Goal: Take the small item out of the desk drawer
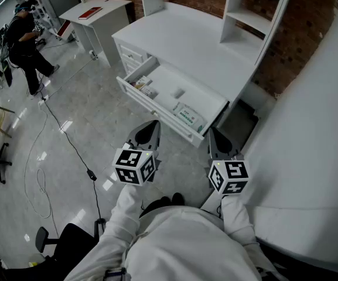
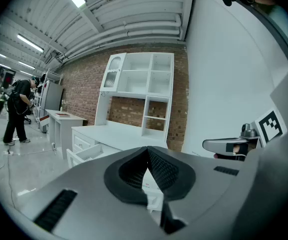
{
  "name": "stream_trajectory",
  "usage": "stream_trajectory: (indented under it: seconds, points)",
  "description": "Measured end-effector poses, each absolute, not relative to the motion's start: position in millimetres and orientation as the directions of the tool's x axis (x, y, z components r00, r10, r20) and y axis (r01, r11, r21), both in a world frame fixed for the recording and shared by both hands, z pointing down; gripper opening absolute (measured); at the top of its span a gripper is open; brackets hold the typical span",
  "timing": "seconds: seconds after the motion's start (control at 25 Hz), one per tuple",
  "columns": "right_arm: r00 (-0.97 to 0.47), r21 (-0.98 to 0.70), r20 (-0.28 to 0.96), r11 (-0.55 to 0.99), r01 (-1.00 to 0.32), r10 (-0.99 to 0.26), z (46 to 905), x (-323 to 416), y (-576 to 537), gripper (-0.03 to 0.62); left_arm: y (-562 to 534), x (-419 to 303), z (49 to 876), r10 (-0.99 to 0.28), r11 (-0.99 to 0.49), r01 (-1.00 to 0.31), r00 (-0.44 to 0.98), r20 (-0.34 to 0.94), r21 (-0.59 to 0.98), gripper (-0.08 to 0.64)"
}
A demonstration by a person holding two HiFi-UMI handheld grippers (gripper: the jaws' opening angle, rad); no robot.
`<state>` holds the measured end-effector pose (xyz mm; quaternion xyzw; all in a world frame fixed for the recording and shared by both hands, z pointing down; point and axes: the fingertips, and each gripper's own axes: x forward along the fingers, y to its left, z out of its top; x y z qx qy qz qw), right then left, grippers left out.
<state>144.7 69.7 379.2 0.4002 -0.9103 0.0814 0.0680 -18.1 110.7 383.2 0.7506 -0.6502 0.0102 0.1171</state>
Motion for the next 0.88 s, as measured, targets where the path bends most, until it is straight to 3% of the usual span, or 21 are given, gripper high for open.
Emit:
stream_trajectory:
  seconds: [0.88]
  points:
    - [-0.613, -0.116, 0.209, 0.603, -0.789, -0.762, 386, 155, 57, 0.028, 90, -33, 381, -0.976, -0.124, -0.985, 0.143, 0.167, 0.123, 0.021]
